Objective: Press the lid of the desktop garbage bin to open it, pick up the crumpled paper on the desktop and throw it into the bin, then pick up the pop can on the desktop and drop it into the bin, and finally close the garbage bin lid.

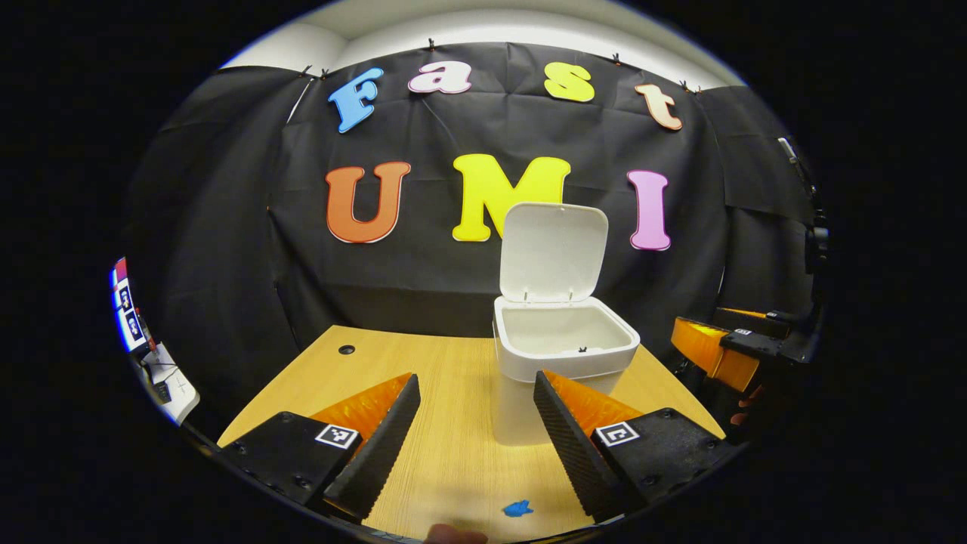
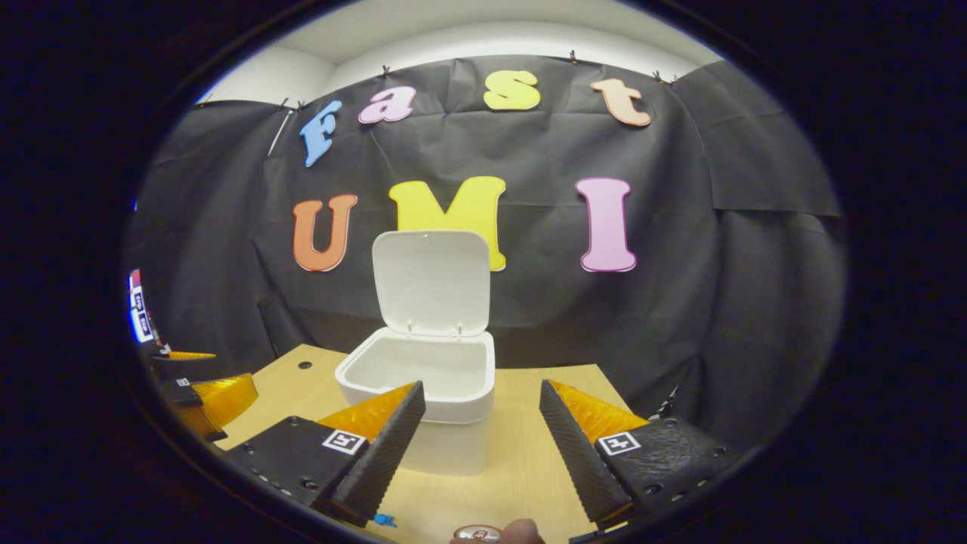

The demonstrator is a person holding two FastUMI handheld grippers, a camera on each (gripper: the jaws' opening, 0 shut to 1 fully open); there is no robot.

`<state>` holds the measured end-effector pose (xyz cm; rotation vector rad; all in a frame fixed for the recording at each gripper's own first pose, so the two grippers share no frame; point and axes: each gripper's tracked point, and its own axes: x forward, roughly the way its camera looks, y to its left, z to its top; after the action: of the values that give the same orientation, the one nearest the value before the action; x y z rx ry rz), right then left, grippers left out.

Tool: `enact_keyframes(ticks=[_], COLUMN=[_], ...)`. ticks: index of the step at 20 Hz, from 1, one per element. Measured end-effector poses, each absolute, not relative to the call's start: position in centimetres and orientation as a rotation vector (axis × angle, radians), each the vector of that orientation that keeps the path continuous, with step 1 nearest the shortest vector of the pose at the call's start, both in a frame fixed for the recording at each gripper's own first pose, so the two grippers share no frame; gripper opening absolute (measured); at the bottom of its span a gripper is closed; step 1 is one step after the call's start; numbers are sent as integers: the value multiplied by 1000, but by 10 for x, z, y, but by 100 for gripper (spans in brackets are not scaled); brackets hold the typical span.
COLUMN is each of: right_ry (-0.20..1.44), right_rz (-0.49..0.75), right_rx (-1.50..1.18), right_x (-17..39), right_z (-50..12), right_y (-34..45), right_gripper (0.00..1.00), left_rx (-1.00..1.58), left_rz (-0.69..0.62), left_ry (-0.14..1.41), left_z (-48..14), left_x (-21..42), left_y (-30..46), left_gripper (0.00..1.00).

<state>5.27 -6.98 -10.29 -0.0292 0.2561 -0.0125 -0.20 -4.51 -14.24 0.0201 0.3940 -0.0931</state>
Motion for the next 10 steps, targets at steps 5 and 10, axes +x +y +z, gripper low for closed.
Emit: enact_keyframes(ticks=[5, 10], right_ry=[309, 366], right_rz=[3, -7], right_rx=[-67, -78], right_x=[38, 17], right_z=[-123, -146], right_y=[-73, -84], right_gripper=[95, 95], left_rx=[16, 8], left_rz=[-124, -142], left_ry=[530, 649], left_z=[-181, -215], left_x=[-20, -37], left_y=[-58, -67], left_gripper=[98, 98])
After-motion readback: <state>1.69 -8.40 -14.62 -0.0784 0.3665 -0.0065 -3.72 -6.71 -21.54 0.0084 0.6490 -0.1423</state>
